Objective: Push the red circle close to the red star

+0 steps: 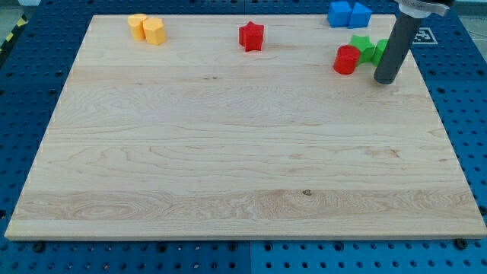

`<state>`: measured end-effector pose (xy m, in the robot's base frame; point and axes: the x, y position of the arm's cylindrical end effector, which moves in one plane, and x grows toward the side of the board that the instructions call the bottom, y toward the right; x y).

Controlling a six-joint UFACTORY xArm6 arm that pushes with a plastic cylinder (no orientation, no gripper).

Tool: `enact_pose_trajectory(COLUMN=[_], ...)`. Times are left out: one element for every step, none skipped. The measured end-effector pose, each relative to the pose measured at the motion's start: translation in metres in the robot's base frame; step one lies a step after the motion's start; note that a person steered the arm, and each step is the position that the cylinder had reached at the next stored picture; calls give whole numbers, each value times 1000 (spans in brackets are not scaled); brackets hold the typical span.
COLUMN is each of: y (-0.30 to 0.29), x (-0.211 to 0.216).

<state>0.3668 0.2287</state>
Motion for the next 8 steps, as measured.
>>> enact_pose_trajectory(y=[-7, -33, -28, -23, -51, -57, -56, -55], x=[0, -11, -27, -27, -37, -65, -70, -41])
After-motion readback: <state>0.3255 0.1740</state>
